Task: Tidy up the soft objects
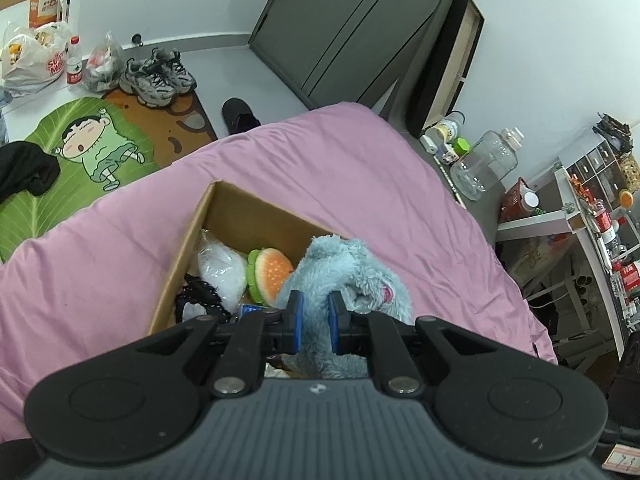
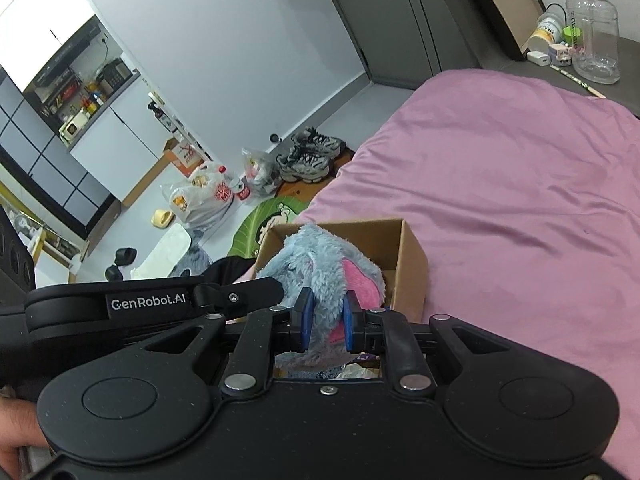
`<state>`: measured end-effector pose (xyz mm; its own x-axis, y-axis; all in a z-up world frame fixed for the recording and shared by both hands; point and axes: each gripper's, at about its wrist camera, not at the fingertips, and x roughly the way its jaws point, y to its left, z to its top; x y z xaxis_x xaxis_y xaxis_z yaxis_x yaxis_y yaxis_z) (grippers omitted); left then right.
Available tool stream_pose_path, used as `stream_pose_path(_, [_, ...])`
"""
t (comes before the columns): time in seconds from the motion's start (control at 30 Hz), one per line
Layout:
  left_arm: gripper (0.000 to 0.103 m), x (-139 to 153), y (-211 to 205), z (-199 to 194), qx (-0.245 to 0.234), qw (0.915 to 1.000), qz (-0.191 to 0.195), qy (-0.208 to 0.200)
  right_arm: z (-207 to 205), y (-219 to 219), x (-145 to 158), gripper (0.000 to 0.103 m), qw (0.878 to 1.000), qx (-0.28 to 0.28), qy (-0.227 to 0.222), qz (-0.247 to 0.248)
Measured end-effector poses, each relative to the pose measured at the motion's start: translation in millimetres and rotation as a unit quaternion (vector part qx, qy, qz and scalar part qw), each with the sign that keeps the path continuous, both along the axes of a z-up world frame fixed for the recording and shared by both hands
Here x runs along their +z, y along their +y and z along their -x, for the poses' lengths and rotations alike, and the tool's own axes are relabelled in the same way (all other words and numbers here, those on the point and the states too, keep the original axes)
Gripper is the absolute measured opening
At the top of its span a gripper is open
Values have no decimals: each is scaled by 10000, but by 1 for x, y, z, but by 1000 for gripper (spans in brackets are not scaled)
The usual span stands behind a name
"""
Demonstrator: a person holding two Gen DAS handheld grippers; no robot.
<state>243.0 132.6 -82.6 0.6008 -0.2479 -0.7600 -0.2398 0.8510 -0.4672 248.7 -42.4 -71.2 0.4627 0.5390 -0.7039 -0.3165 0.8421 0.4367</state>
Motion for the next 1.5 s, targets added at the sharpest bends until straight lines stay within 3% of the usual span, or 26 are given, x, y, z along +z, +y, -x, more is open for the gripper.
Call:
stream_pose_path(0.07, [12,-6,1,-2,3,10000,11,57,-1,2,-2,16,10000,39,36,48])
stream_pose_path(0.13, [12,-13,0,-6,-25,9999,-32,132,-4,4,-5,25,9998,119,149,71])
stream_pose_path(0.23, [13,-23,2,-9,17,9994,4,347,-5,0,-7,27,9996,76,266,85])
stream_pose_path(0.37, [16,-23,2,-9,2,9991,-117,407,-4,-8,-4,29,9995,50,308,77])
stream_pose_path(0.53, [17,-15,-1,-8,-40,9987,-296,417,-2,-20,3,40,9995,3,312,65])
stream_pose_path(0.67, [30,-9,-5,-5,-71,9981,-427,440,1,-32,6,43,9994,-106,317,60])
stream_pose_path(0.97, [66,12,-20,12,-146,9967,-748,273,18,-69,18,67,9982,-543,207,157])
stream_pose_path(1.3, [77,33,-44,37,-329,9938,-1061,106,49,-103,41,97,9950,-930,-216,288])
stream_pose_path(1.5, [86,49,-59,54,-494,9893,-1371,-24,72,-120,43,101,9937,-1057,-317,184])
